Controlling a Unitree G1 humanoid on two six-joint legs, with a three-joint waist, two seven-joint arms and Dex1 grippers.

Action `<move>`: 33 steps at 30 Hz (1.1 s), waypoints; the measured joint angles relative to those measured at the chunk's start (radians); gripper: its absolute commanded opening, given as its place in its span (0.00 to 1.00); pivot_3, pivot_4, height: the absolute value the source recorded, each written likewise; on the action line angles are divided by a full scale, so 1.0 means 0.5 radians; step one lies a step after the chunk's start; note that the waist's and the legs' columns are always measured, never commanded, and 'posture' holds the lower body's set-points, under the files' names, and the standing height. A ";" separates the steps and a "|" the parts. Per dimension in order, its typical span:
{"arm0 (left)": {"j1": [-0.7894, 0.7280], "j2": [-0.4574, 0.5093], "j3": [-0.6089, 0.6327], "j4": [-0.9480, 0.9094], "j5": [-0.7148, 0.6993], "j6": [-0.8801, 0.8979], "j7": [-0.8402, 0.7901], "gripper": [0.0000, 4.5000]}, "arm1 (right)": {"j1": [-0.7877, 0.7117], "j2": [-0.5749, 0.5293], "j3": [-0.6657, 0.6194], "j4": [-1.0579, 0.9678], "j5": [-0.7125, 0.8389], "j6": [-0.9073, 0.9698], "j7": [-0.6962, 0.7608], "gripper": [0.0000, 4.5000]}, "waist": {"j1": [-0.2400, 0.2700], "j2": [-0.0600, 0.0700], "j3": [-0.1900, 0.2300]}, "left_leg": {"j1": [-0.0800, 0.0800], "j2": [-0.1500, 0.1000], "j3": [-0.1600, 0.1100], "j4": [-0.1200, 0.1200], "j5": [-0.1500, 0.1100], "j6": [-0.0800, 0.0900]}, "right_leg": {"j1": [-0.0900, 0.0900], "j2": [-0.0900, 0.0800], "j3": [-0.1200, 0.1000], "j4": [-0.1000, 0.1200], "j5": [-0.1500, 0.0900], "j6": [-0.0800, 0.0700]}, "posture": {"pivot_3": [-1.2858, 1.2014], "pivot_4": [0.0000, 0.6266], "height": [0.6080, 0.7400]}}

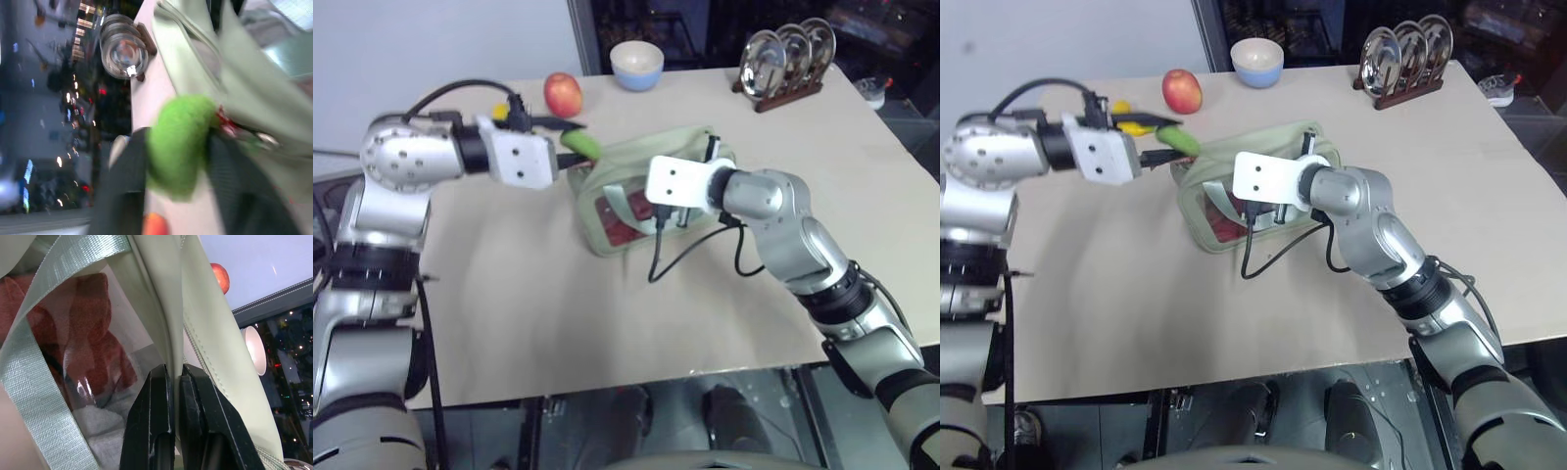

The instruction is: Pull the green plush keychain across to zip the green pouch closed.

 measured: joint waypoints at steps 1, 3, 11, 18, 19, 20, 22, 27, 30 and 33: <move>-0.033 -0.011 -0.015 0.058 0.004 -0.051 -0.017 0.89 | 0.000 0.007 0.003 0.000 -0.001 0.000 0.000 0.00 | -0.015 0.000 0.000 | 0.000 0.000 -0.001 0.000 0.000 0.000 | 0.000 0.000 0.000 0.000 0.000 0.000 | 0.52 0.24 1.00; -0.126 -0.042 -0.072 0.194 0.018 -0.126 -0.044 0.95 | 0.000 0.011 0.011 0.001 -0.004 0.008 -0.001 0.00 | -0.022 0.000 0.000 | -0.001 0.000 -0.003 0.001 0.000 0.000 | 0.000 0.000 -0.002 0.001 0.000 0.000 | 0.52 0.24 1.00; -0.260 -0.204 -0.137 0.402 -0.082 -0.173 -0.183 0.98 | 0.001 0.038 0.026 -0.003 -0.019 0.049 -0.005 0.00 | -0.050 0.000 0.000 | -0.001 -0.001 -0.006 0.007 0.000 0.000 | 0.001 0.000 -0.004 0.006 0.000 0.000 | 0.52 0.24 1.00; 0.191 -0.085 0.296 -0.032 -0.799 0.949 -0.217 0.98 | 0.014 0.029 0.032 -0.045 -0.016 0.065 0.000 0.00 | -0.097 0.000 0.000 | -0.001 -0.002 -0.006 0.014 0.000 0.000 | -0.004 0.002 0.002 0.018 -0.001 0.001 | 0.52 0.24 1.00; 0.338 -0.023 0.433 -0.177 -0.992 1.207 -0.227 0.98 | 0.014 0.036 0.032 -0.049 -0.009 0.069 0.003 0.00 | -0.107 0.000 0.000 | -0.001 -0.002 -0.006 0.015 0.000 0.000 | -0.005 0.002 0.004 0.020 -0.001 0.001 | 0.52 0.24 1.00; 0.500 0.042 0.579 -0.297 -1.167 1.432 -0.238 0.98 | 0.015 0.034 0.032 -0.050 -0.001 0.075 0.004 0.00 | -0.116 0.000 0.000 | -0.001 -0.002 -0.005 0.015 0.000 0.000 | -0.007 0.003 0.007 0.025 -0.001 0.001 | 0.52 0.24 1.00; 0.713 0.093 0.773 -0.459 -1.367 1.702 -0.213 0.98 | 0.010 0.033 0.031 -0.046 0.007 0.085 0.007 0.00 | -0.105 0.000 0.000 | 0.000 -0.001 -0.006 0.016 0.001 -0.001 | -0.008 0.004 0.007 0.026 -0.001 0.000 | 0.52 0.24 1.00; 1.504 -0.123 1.103 -1.128 -1.609 2.098 0.141 0.98 | 0.013 0.008 0.024 -0.045 0.048 0.091 0.015 0.00 | -0.036 0.001 0.000 | 0.006 -0.001 -0.005 0.017 0.001 -0.003 | -0.003 0.005 0.010 0.028 0.000 -0.001 | 0.52 0.24 1.00; 1.735 -0.471 0.983 -1.408 -1.550 2.128 0.487 0.98 | 0.011 0.010 0.024 -0.042 0.072 0.090 0.017 0.00 | 0.025 -0.001 0.000 | 0.006 -0.001 -0.006 0.018 0.001 -0.004 | -0.002 0.005 0.008 0.028 0.003 -0.004 | 0.52 0.24 1.00; 1.756 -0.593 0.896 -1.460 -1.405 2.107 0.715 0.98 | 0.009 0.010 0.024 -0.039 0.093 0.085 0.020 0.00 | 0.041 -0.003 -0.001 | 0.006 0.000 -0.007 0.019 0.003 -0.007 | -0.002 0.007 0.006 0.028 0.006 -0.006 | 0.52 0.24 1.00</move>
